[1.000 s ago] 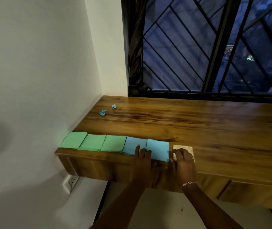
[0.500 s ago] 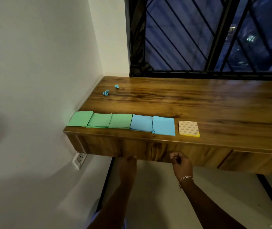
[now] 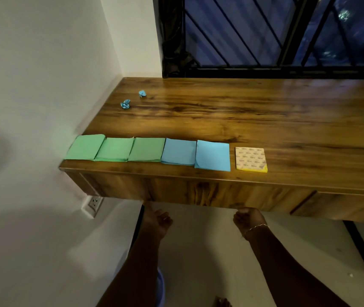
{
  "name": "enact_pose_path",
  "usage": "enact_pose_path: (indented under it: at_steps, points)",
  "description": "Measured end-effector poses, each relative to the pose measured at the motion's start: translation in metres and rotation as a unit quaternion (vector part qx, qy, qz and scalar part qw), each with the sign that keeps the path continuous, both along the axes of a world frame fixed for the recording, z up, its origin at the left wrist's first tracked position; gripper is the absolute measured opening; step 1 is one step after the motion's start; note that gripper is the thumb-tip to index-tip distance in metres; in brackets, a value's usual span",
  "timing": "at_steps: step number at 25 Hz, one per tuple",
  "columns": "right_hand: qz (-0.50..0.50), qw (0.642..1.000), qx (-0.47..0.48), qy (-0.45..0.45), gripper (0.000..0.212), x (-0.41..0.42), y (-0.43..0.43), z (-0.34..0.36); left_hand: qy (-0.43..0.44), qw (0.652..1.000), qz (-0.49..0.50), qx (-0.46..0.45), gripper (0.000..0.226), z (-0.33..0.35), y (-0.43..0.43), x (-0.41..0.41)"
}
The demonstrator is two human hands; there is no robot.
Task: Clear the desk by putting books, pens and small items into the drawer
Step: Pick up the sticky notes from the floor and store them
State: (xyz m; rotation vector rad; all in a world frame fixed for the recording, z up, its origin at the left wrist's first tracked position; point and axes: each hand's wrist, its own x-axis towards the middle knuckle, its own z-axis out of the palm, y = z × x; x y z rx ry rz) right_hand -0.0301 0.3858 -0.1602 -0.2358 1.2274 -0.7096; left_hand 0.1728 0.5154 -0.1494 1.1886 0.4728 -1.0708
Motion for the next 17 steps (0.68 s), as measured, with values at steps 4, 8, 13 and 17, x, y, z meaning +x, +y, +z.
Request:
enact_pose_path:
  at_steps: [4,8,13,17]
  points:
    - [-0.025,1.0,0.006,0.003,0.021,0.001,-0.02,-0.024,0.028,0.999,0.046,0.007,0.072,-0.023,-0.023,0.014]
    - [-0.06,0.998,-0.011,-0.028,0.023,0.003,-0.029,-0.038,0.033,0.997,0.064,0.019,0.089,-0.043,-0.036,0.033]
    - [-0.098,0.99,-0.021,-0.103,0.034,0.003,-0.041,-0.051,0.047,0.992,0.1,-0.054,0.095,-0.058,-0.037,0.044]
    - [-0.068,0.992,-0.036,-0.104,0.035,0.001,-0.044,-0.055,0.071,0.987,0.112,-0.094,0.092,-0.067,-0.039,0.045]
